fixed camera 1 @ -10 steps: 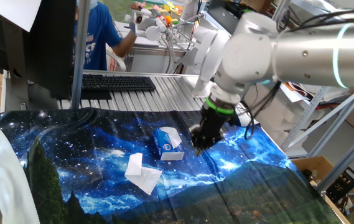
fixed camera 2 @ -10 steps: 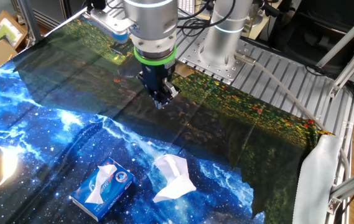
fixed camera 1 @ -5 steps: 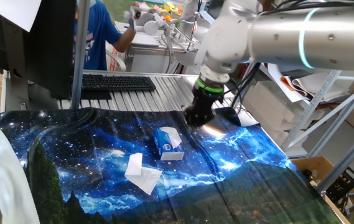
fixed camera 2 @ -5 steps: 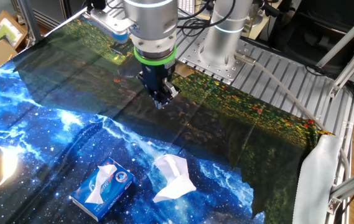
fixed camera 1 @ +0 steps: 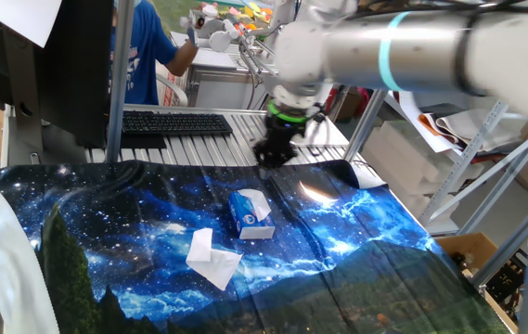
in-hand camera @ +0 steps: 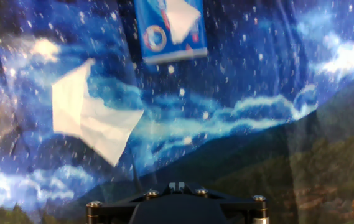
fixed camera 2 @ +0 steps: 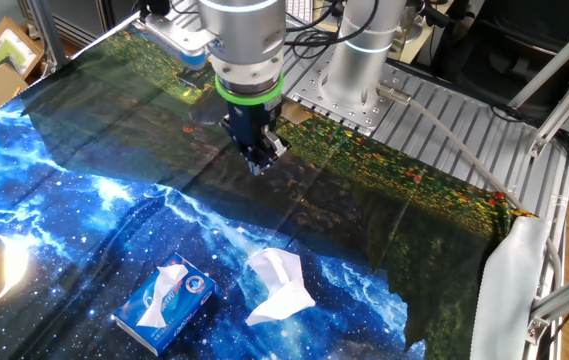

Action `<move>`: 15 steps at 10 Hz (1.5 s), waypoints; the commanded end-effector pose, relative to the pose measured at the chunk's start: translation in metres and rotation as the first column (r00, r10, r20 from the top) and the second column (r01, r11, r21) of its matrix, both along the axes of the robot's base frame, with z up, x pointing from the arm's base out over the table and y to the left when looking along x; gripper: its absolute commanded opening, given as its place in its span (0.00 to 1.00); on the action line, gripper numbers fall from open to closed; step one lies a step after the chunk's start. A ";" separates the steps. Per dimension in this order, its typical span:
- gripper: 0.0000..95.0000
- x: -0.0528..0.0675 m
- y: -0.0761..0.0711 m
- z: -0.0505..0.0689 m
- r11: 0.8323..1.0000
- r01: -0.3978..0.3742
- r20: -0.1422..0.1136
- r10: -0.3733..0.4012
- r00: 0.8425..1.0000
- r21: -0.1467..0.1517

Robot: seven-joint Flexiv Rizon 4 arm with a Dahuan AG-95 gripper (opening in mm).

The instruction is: Pull out a napkin

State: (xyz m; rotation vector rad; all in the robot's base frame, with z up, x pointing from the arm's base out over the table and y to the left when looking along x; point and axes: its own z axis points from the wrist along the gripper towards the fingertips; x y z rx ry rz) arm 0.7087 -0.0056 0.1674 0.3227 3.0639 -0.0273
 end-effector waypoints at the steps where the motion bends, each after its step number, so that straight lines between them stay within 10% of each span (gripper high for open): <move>1: 0.00 0.002 0.000 -0.001 1.000 -0.020 0.009 0.020 1.000 -0.006; 9: 0.00 0.002 -0.002 -0.001 1.000 -0.019 0.015 0.020 1.000 -0.014; 15: 0.00 0.000 -0.003 0.007 0.999 -0.033 -0.033 0.033 0.999 0.013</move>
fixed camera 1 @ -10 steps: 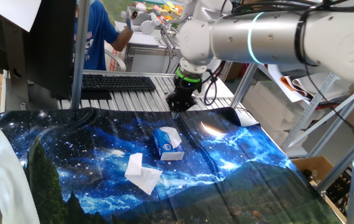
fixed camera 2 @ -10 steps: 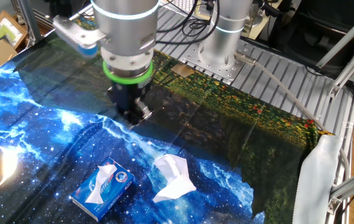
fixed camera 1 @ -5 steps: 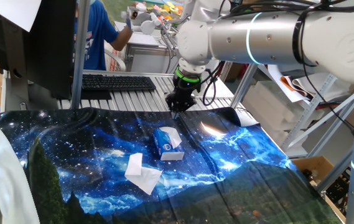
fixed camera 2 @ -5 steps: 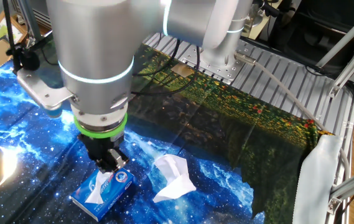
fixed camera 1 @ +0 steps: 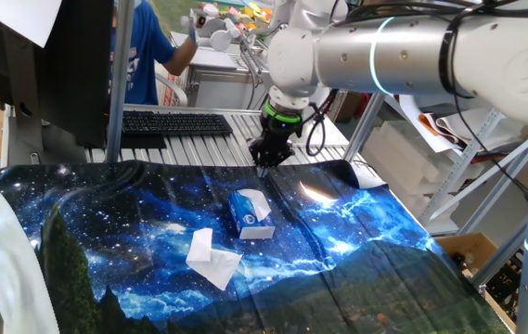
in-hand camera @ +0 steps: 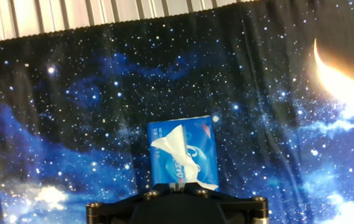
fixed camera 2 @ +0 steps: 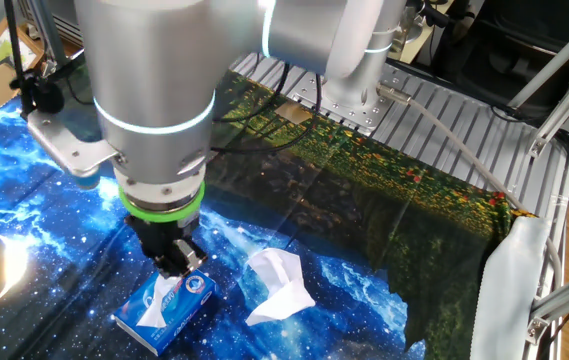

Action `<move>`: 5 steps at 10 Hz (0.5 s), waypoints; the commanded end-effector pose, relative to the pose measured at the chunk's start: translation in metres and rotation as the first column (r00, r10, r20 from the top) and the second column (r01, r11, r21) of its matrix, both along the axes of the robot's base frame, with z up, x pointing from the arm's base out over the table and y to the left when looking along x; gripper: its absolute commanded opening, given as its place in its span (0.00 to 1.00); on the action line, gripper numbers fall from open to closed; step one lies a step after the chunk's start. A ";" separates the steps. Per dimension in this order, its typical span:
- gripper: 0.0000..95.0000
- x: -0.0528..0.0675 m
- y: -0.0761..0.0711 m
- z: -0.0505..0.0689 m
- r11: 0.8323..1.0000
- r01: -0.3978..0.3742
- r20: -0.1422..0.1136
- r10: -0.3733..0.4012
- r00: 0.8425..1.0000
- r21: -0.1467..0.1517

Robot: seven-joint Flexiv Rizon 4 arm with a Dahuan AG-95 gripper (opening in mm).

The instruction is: Pull out a napkin

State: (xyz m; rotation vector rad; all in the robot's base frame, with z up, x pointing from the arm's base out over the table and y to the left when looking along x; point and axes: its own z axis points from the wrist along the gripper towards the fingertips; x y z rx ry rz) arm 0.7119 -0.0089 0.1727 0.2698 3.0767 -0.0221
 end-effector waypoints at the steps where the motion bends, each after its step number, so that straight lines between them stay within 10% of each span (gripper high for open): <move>1: 0.00 -0.003 0.001 0.003 0.999 0.024 -0.081 -0.021 0.996 0.034; 2: 0.00 -0.003 0.002 0.003 0.994 0.057 -0.104 -0.047 0.993 0.095; 5: 0.00 -0.004 0.000 0.009 0.995 0.029 -0.089 -0.021 0.996 0.092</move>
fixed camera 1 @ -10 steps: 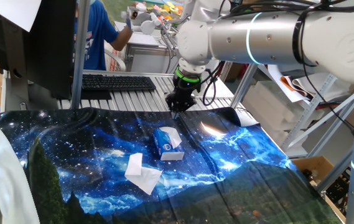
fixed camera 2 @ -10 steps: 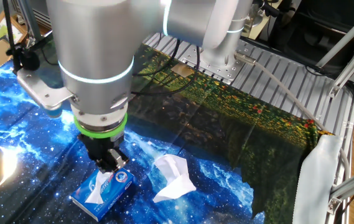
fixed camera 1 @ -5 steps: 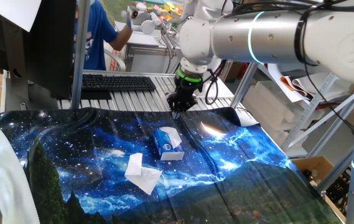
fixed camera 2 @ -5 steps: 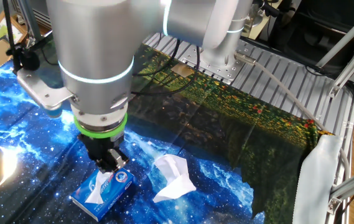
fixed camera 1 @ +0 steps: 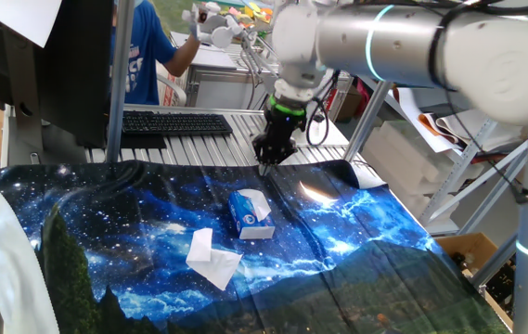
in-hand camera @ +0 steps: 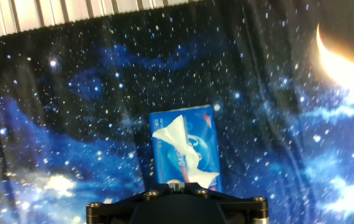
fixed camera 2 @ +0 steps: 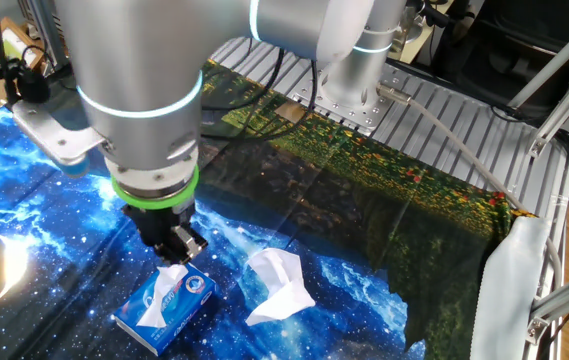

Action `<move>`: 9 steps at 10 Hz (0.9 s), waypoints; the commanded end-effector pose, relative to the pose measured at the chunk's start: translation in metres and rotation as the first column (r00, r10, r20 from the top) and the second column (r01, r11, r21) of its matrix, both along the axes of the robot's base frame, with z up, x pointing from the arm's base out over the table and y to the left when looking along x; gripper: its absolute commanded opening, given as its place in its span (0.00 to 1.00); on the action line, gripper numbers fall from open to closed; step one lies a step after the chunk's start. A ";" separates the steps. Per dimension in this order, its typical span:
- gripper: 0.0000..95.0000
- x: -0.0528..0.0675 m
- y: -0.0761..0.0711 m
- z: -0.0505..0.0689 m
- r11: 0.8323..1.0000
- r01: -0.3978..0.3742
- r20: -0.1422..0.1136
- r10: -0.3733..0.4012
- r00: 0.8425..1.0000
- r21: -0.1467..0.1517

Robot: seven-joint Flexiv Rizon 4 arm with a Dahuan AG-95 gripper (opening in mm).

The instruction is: Pull out a napkin

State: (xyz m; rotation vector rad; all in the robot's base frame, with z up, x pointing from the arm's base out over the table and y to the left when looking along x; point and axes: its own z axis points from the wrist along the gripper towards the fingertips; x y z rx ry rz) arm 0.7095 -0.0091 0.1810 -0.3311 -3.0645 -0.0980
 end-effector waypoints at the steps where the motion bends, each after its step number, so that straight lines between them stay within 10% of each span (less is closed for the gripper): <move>1: 0.00 -0.002 0.000 0.000 0.999 -0.032 0.023 0.032 0.999 -0.006; 6: 0.00 -0.002 0.000 0.000 0.991 -0.097 0.079 0.104 0.991 -0.093; 9: 0.00 -0.002 0.000 0.000 0.992 -0.081 0.090 0.089 0.992 -0.092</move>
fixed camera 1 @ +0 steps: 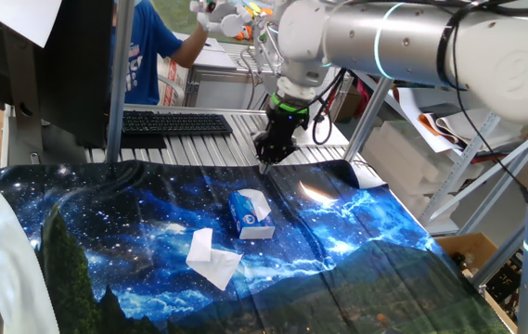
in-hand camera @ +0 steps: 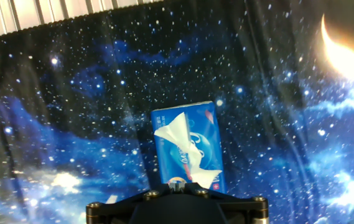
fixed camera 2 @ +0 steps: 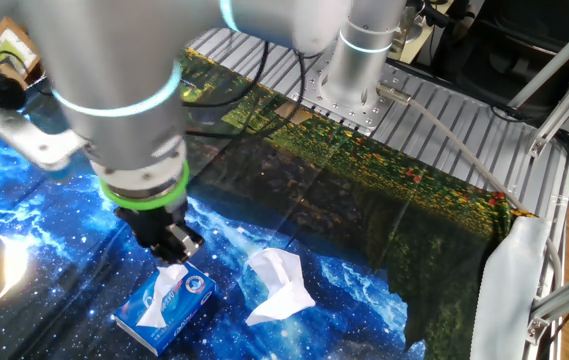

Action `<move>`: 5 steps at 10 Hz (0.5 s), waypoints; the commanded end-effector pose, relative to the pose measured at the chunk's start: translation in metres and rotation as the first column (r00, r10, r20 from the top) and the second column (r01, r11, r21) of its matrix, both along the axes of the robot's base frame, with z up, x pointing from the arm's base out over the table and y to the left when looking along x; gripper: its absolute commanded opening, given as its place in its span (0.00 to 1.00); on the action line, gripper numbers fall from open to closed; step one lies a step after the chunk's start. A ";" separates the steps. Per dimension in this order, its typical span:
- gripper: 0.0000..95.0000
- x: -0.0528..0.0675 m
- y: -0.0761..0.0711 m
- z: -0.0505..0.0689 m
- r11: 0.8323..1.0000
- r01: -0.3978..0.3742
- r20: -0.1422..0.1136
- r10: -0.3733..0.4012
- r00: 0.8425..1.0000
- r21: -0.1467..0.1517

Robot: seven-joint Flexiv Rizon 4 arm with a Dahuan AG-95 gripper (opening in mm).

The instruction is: Pull out a napkin

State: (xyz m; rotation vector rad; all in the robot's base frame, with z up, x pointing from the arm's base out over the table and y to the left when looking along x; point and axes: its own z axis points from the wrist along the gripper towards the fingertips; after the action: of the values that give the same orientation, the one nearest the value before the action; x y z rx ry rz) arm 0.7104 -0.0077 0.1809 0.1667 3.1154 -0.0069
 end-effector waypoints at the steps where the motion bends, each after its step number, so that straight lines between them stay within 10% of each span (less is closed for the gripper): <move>1: 0.00 -0.003 -0.001 0.000 1.000 0.023 0.017 -0.023 1.000 -0.010; 3: 0.00 -0.003 -0.001 0.001 0.998 0.065 0.018 -0.065 0.998 -0.024; 5: 0.00 -0.001 0.002 -0.002 0.986 0.127 0.049 -0.122 0.991 -0.112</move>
State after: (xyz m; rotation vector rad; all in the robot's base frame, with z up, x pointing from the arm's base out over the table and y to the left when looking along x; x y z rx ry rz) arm 0.7093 -0.0050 0.1793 0.3027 3.0756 -0.0883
